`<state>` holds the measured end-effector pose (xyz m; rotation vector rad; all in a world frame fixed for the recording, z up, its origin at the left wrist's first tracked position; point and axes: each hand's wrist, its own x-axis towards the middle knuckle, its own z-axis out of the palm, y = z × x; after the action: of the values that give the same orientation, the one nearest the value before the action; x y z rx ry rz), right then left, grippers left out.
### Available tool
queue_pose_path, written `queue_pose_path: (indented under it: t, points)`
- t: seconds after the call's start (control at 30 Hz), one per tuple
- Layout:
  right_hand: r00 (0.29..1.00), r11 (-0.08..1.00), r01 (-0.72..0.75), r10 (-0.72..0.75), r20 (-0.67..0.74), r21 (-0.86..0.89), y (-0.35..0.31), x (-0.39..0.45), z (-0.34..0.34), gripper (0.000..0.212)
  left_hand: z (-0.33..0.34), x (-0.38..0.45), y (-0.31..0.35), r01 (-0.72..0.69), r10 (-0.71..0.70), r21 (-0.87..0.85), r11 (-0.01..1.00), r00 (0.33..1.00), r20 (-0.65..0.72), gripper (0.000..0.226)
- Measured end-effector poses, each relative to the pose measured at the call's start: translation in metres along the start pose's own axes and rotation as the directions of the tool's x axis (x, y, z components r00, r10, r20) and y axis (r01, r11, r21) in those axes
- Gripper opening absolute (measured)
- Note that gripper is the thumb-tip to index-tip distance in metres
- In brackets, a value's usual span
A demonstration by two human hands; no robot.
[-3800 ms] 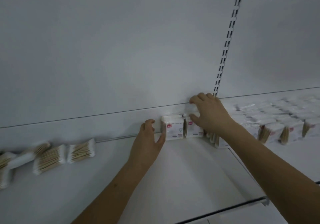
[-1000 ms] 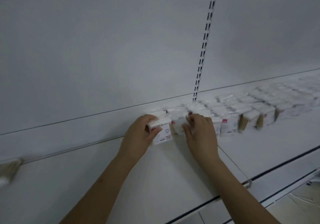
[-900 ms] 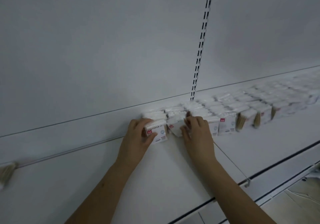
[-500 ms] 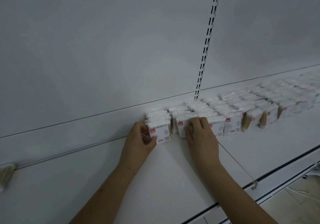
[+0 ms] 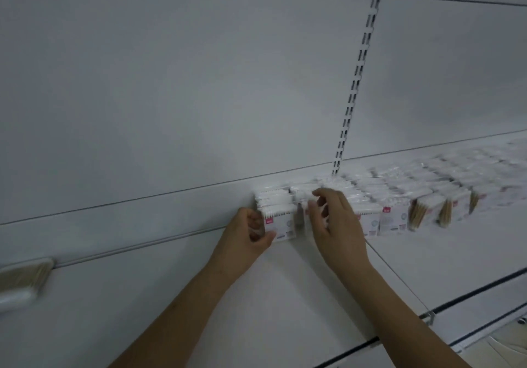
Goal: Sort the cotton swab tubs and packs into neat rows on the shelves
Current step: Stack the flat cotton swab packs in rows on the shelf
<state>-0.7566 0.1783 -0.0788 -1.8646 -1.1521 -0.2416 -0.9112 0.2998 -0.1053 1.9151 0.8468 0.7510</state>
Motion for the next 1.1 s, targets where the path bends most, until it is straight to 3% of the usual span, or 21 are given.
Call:
queue_pose_path:
  t: [0.13,0.3,0.43,0.63,0.77,0.9,1.1]
  points:
    - [0.996,0.988,0.082,-0.075,-0.054,0.129,-0.044,0.022,0.005,0.039,-0.034,-0.022,0.005,-0.065,0.060,0.165,0.984,0.998,0.034,0.046]
    - [0.977,0.937,0.191,-0.211,0.035,0.293,-0.113,0.025,0.051,0.047,-0.087,-0.080,-0.011,-0.051,0.103,0.296,0.954,0.981,-0.163,0.043]
    - [0.924,0.864,0.274,-0.358,0.132,0.423,-0.180,0.005,0.099,0.053,-0.135,-0.128,-0.032,0.091,-0.002,0.255,0.963,0.944,-0.330,0.039]
    - [0.803,0.747,0.381,-0.559,0.206,0.545,-0.270,-0.031,0.162,0.052,-0.197,-0.196,-0.056,0.265,-0.062,0.302,0.916,0.836,-0.546,0.036]
    - [0.730,0.716,0.435,-0.635,0.252,0.546,-0.306,-0.052,0.202,0.052,-0.229,-0.229,-0.066,0.383,-0.082,0.334,0.861,0.754,-0.652,0.037]
    - [0.675,0.761,0.445,-0.632,0.382,0.472,-0.314,-0.069,0.238,0.060,-0.257,-0.240,-0.079,0.475,-0.072,0.372,0.797,0.687,-0.723,0.043]
    - [0.559,0.759,0.577,-0.637,0.531,0.303,-0.287,-0.084,0.271,0.084,-0.282,-0.218,-0.101,0.610,-0.089,0.432,0.664,0.638,-0.765,0.090]
